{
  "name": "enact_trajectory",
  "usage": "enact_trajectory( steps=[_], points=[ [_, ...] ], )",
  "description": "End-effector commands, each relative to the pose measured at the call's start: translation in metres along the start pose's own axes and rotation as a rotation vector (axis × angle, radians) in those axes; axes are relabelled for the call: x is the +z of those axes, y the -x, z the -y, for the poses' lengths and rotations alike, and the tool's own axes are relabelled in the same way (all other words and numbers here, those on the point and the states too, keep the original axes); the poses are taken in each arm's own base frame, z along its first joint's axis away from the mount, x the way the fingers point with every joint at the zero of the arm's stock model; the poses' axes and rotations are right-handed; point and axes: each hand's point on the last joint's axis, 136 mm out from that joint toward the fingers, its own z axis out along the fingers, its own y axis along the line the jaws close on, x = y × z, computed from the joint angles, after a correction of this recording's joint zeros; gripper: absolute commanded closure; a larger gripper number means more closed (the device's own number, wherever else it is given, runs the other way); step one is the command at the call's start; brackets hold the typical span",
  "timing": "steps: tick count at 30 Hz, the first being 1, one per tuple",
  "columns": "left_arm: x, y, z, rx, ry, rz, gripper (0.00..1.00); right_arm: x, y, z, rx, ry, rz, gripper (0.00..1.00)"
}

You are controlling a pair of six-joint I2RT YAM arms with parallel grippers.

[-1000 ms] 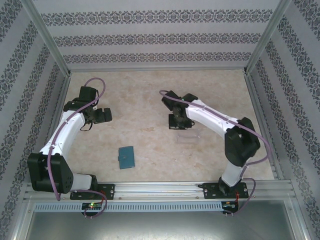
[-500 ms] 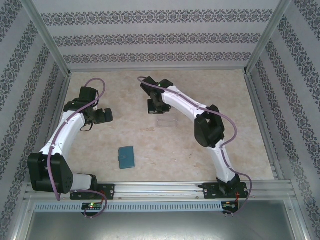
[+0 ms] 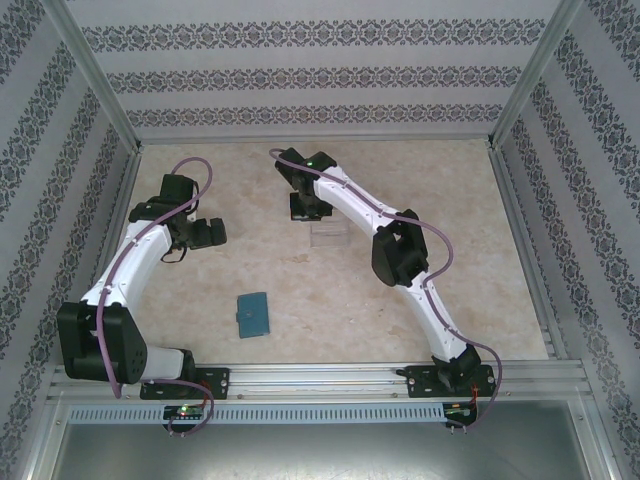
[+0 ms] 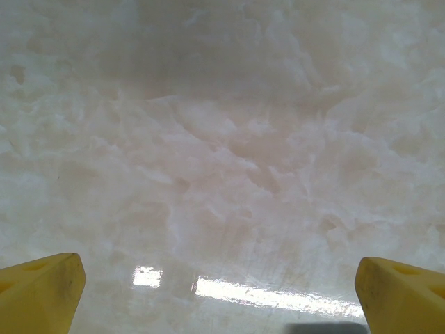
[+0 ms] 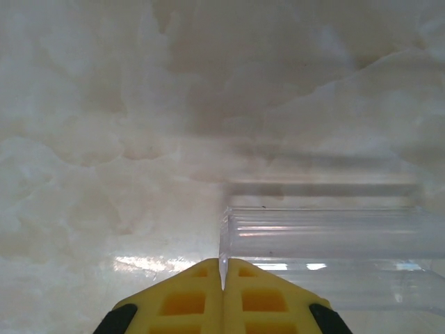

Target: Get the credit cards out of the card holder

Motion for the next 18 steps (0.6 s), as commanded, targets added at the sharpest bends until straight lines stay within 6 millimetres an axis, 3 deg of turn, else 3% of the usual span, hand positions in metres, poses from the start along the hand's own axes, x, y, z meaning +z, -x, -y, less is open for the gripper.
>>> enact_trajectory(
  steps=[1,18],
  points=[
    [0.0034,-0.0060,0.0016,0.020,-0.001,-0.024,0.00,-0.0012,0.0049,0.0106,0.017,-0.039,0.007,0.96],
    [0.0081,-0.0091,0.0008,0.028,0.005,-0.053,0.00,-0.0077,0.0105,0.0133,0.021,-0.036,0.027,0.85]
  ],
)
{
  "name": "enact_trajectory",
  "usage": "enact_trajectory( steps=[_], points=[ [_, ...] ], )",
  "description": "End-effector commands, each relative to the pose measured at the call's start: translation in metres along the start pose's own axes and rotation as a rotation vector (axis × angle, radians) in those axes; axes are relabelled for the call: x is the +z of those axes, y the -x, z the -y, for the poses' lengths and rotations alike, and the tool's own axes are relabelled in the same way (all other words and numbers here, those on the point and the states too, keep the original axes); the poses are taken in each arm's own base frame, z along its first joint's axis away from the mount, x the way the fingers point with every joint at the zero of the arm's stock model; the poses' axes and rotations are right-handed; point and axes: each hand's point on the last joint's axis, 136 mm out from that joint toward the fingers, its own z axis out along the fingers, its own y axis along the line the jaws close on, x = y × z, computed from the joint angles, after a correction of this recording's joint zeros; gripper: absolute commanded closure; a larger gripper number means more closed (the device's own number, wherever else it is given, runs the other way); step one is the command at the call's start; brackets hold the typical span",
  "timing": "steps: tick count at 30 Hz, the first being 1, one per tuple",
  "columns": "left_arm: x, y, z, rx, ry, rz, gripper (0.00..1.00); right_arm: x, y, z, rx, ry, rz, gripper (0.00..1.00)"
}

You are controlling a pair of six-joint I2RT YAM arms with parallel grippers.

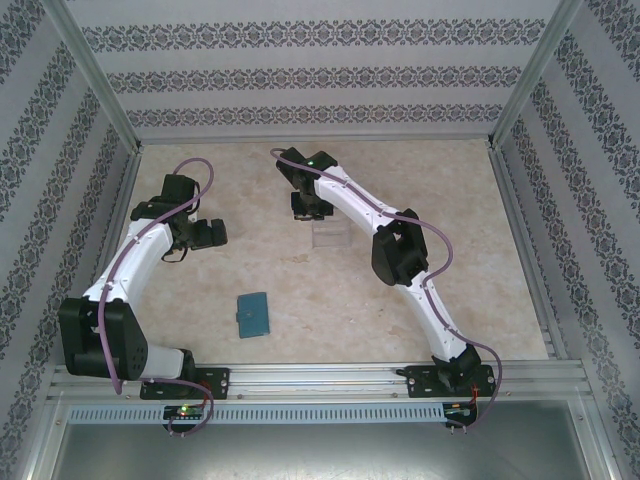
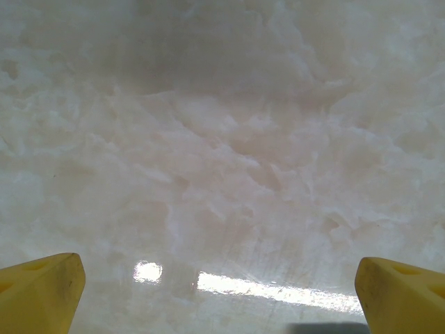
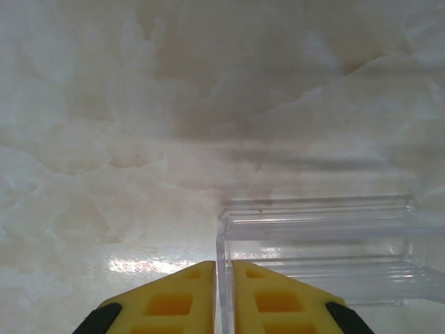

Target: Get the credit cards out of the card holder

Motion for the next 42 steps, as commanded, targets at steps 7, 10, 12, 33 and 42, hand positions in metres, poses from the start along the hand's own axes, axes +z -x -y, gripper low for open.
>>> enact_trajectory(
  steps=[7,10,12,33,42],
  points=[
    [0.001,-0.008,0.002,0.011,-0.005,-0.034,0.00,-0.032,0.010,0.004,0.001,0.007,0.056,0.85],
    [0.001,-0.011,0.008,0.004,-0.040,-0.044,0.00,-0.045,0.009,0.001,-0.016,0.018,0.077,0.83],
    [0.000,-0.014,0.010,-0.004,-0.049,-0.061,0.00,-0.053,0.006,-0.001,-0.026,0.036,0.081,0.83],
    [0.022,-0.127,0.079,-0.022,-0.030,-0.282,0.00,-0.093,-0.049,0.029,-0.052,0.167,0.100,0.81],
    [0.041,-0.177,0.093,-0.075,0.012,-0.341,0.00,-0.089,-0.062,0.047,-0.067,0.180,0.072,0.80]
  ],
)
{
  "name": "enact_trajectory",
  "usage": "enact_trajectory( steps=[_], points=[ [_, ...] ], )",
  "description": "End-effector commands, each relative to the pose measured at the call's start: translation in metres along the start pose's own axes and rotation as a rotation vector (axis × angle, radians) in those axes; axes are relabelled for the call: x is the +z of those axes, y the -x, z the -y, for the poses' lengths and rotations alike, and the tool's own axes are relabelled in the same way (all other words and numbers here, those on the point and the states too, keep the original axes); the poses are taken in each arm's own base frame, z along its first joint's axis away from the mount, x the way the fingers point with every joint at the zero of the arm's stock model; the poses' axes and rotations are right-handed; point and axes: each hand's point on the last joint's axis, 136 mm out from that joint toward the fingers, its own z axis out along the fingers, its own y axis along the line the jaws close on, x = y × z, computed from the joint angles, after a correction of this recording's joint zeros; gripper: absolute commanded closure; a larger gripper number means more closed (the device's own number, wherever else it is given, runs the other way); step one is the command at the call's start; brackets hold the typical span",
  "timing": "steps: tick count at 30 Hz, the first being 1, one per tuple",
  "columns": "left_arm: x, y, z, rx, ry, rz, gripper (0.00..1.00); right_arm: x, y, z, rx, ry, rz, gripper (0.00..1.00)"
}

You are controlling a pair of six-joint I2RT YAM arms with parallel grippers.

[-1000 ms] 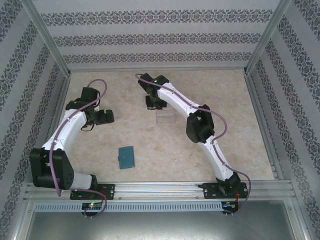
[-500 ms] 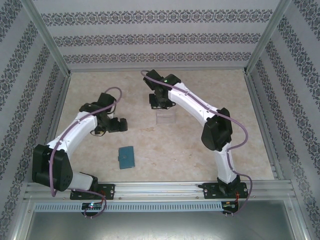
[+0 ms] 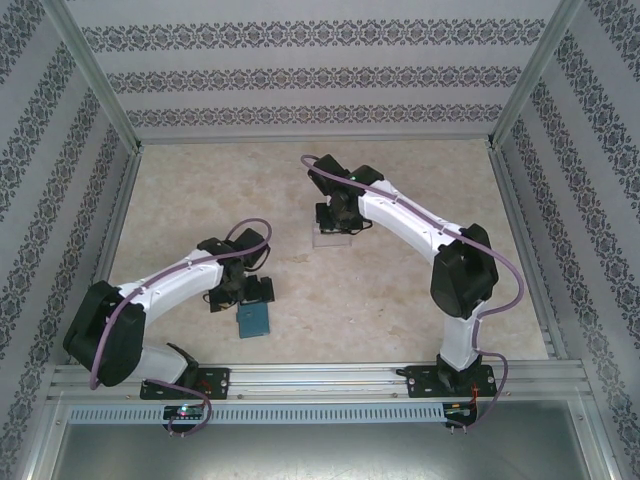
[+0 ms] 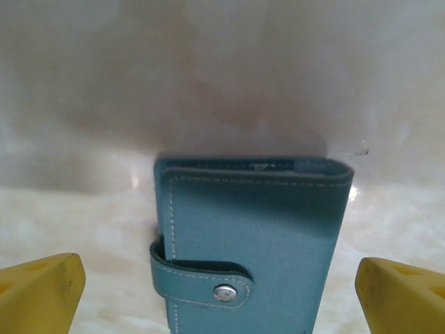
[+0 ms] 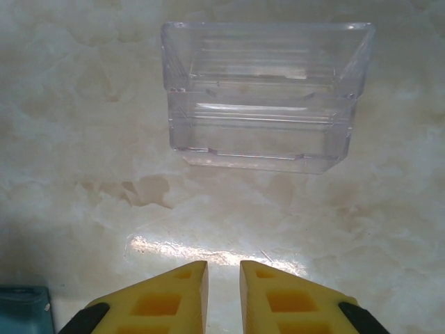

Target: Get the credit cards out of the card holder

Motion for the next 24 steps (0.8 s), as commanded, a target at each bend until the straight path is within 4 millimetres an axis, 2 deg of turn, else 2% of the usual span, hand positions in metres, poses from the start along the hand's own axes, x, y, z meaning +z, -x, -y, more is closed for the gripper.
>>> enact_trajectory(
  steps=[1,8,18,24],
  points=[
    [0.013,-0.007,0.009,-0.074,0.004,0.002,0.00,-0.009,0.001,0.003,-0.015,0.037,0.017,0.80],
    [0.026,-0.019,0.012,-0.069,0.044,-0.029,0.00,-0.006,-0.003,0.011,-0.015,0.040,0.005,0.80],
    [0.030,-0.022,0.014,-0.060,0.057,-0.047,0.18,-0.003,-0.007,0.011,-0.015,0.054,-0.008,0.80],
    [0.025,-0.019,0.018,-0.055,0.052,-0.036,0.19,-0.003,-0.006,0.011,-0.017,0.053,-0.006,0.80]
  ],
)
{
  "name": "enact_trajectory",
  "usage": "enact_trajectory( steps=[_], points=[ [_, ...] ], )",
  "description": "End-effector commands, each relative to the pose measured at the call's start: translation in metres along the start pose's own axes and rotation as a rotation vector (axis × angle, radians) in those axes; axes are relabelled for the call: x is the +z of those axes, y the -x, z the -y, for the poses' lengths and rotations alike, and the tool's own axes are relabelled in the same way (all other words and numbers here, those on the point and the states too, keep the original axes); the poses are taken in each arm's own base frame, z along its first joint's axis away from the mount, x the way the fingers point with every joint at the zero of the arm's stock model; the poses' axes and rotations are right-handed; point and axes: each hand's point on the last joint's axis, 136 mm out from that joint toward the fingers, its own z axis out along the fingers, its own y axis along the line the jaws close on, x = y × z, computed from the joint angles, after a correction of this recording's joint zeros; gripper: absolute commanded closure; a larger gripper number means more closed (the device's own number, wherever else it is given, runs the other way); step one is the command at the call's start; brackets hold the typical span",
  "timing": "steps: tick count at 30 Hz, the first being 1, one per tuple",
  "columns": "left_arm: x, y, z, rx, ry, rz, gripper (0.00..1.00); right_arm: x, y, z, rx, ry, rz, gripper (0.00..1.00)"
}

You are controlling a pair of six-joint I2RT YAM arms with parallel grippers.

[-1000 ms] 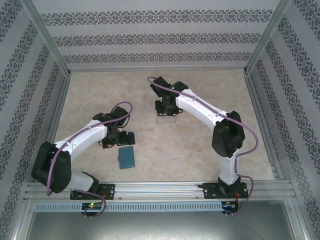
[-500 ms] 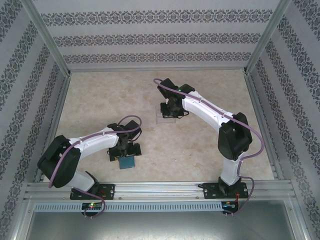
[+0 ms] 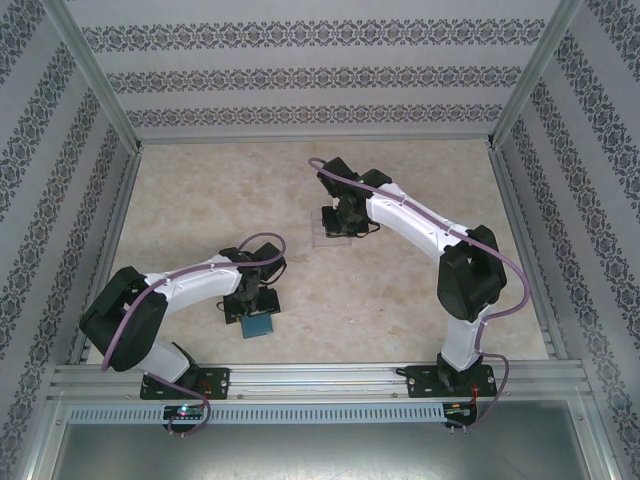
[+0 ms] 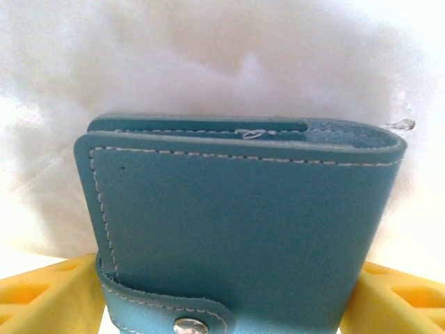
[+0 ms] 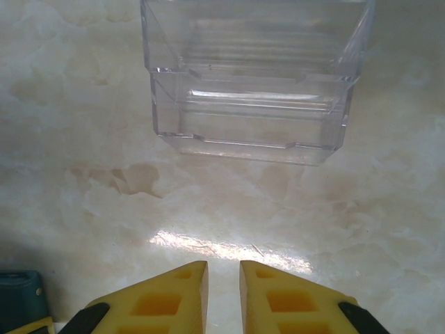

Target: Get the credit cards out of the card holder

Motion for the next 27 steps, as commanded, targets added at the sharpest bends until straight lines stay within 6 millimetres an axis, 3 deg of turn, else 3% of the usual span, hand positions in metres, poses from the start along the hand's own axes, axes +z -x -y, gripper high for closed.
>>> enact_trajectory(
  steps=[1,6,11,22,27],
  points=[
    [-0.004,0.001,0.006,0.004,-0.002,0.011,0.20,-0.009,0.001,0.001,-0.008,0.013,0.015,0.80],
    [-0.009,0.003,0.022,0.033,-0.017,0.014,0.20,-0.011,0.000,0.004,-0.002,0.012,0.021,0.80],
    [-0.012,0.008,0.051,0.081,-0.030,0.012,0.20,-0.011,-0.004,0.017,0.018,0.008,0.015,0.80],
    [-0.004,0.007,0.134,0.216,-0.047,-0.023,0.20,-0.025,-0.024,0.072,0.090,-0.018,0.016,0.80],
    [0.001,0.003,0.156,0.249,-0.047,-0.047,0.20,-0.029,-0.033,0.093,0.123,-0.022,0.017,0.80]
  ],
)
